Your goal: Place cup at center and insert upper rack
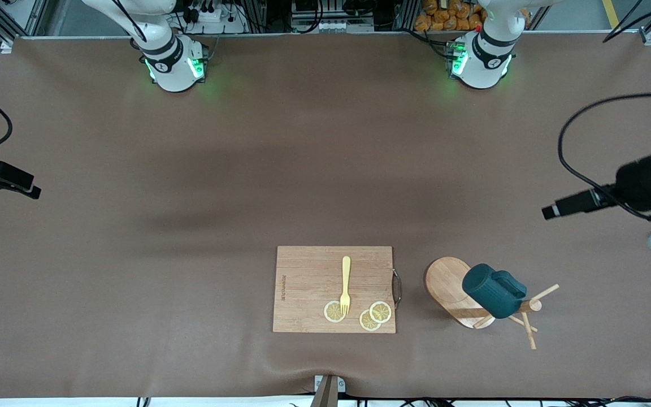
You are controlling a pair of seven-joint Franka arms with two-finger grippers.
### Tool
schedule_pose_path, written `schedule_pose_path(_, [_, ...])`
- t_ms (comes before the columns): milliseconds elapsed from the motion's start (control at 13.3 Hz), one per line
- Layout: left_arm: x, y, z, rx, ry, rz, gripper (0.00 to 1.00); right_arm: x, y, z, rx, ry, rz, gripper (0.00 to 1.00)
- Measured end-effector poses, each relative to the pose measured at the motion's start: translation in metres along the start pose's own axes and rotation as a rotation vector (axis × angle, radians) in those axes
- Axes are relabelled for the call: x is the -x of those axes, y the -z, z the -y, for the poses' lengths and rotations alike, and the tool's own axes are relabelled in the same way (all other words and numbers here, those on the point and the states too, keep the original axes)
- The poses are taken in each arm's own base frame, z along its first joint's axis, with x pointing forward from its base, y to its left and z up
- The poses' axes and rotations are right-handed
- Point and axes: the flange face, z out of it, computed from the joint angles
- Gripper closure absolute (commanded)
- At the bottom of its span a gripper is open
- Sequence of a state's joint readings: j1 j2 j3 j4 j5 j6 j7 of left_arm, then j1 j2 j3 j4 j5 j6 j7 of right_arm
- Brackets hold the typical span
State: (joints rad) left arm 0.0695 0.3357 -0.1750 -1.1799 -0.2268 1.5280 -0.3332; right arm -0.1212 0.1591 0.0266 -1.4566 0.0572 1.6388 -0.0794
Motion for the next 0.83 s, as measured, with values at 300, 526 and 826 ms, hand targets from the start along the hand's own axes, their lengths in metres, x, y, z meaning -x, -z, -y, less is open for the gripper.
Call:
schedule_pose_path(300, [0.048, 0.009, -0.005, -0.21, -0.065, -0.028, 0.0, 0.001, 0.0, 0.007, -0.007, 0.011, 0.012, 0.0])
schedule_pose_path(526, [0.087, 0.023, 0.009, -0.325, -0.102, -0.006, 0.0, 0.003, 0.01, 0.022, -0.009, 0.036, 0.016, 0.0])
schedule_pose_path(826, [0.109, 0.042, 0.018, -0.393, -0.196, -0.019, 0.0, 0.003, 0.011, 0.024, -0.01, 0.04, 0.017, 0.0])
